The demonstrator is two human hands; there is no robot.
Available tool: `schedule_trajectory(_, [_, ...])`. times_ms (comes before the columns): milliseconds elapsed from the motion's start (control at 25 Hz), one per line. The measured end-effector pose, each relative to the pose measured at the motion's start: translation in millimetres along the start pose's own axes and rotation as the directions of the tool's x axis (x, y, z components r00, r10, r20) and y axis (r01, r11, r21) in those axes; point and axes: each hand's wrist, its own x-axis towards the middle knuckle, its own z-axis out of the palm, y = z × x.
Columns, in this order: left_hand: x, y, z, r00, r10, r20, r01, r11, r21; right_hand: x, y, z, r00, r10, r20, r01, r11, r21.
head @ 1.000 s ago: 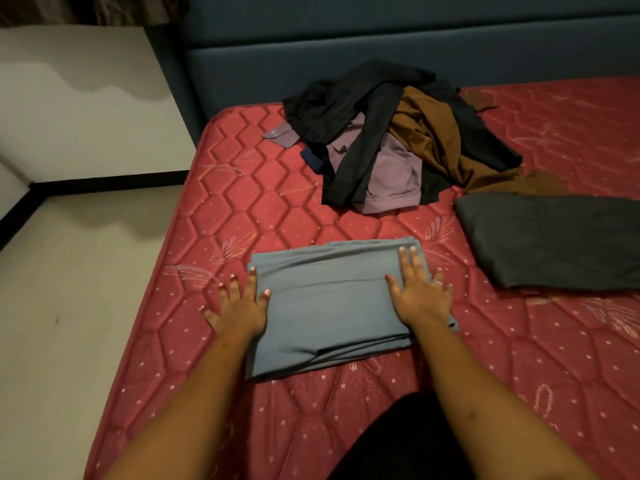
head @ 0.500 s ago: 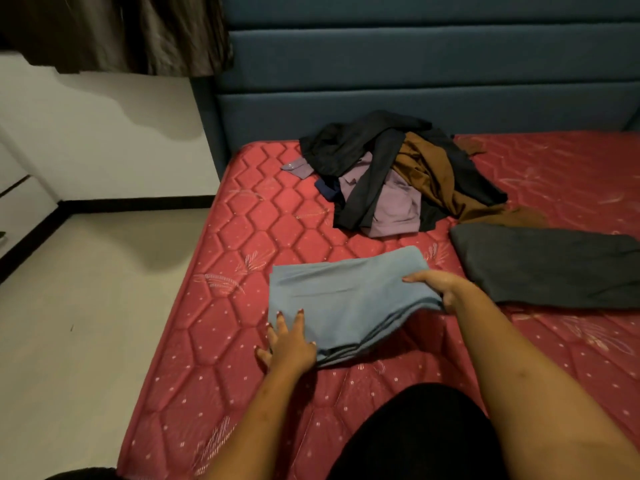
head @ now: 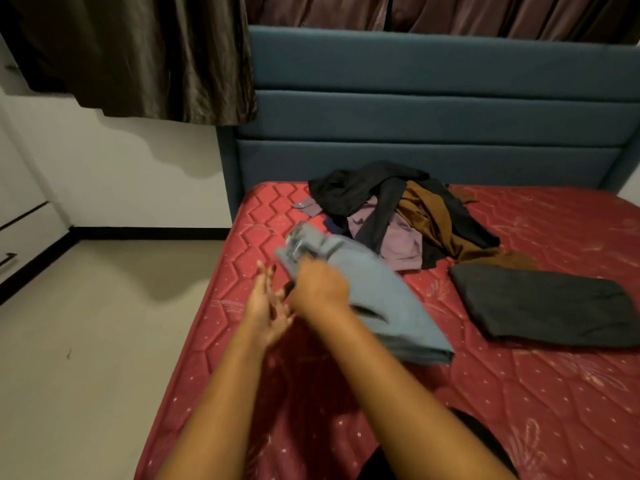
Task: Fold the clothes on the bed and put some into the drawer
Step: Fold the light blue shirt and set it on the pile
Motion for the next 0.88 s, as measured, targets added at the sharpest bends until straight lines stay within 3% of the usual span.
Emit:
schedule_trajectory(80, [4,-9,-58,0.991,-0.107,-0.085,0.111,0.993,0.041,-18,-21,61,0.955,-0.156,0.252,0.133,0.985,0.107])
schedule_trajectory(160, [7,-39,-132,0.92,-0.188,-0.345,0.24,0.964,0.114,-30,-30,102,0.79,-0.319,0.523,0.277,0.947,0.159])
schedule_trajectory(200, [10,-56,-169,0.858,-0.158,-0.489,0.264,0.952,0.155,-30,-28,117,0.732,-0.333,0.594,0.314,0.939,0.14])
schedule_trajectory(240, [1,-63,-188,0.799,-0.101,-0.592,0.261,0.946,0.191,-26,-23,129,0.728,-0.32,0.606,0.315,0.942,0.119])
schedule_trajectory(280, [0,-72,-202,0.759,-0.008,-0.651,0.196,0.956,0.218,-20,-15,138,0.765,-0.295,0.573,0.281,0.953,0.115])
schedule_trajectory(320, [-4,-77,-205,0.732,0.15,-0.665,0.141,0.921,0.362,-13,-4,144,0.822,-0.26,0.507,0.232,0.965,0.119])
schedule_trajectory(400, [-2,-74,-181,0.709,0.448,-0.545,0.12,0.685,0.718,0,22,156,0.92,-0.193,0.34,0.171,0.981,0.093])
schedule_trajectory(480, [6,-73,-137,0.747,0.6,-0.287,0.063,0.365,0.929,3,48,164,0.938,-0.198,0.285,0.199,0.98,0.025])
schedule_trajectory(560, [18,-83,-101,0.873,0.488,0.021,-0.023,0.0,1.0,2,70,174,0.917,-0.23,0.327,0.26,0.964,-0.052])
schedule_trajectory(600, [24,-95,-100,0.922,0.372,0.104,-0.05,-0.153,0.987,2,83,181,0.913,-0.237,0.333,0.286,0.952,-0.105])
schedule_trajectory(640, [33,-107,-109,0.96,0.261,0.101,-0.032,-0.257,0.966,3,96,183,0.919,-0.237,0.314,0.296,0.943,-0.155])
schedule_trajectory(760, [44,-125,-145,0.98,0.199,0.025,0.047,-0.348,0.936,18,143,179,0.964,-0.132,0.232,0.192,0.946,-0.26])
schedule_trajectory(880, [54,-122,-149,0.988,0.15,-0.032,0.085,-0.364,0.928,33,195,167,0.973,0.131,0.192,-0.084,0.969,-0.234])
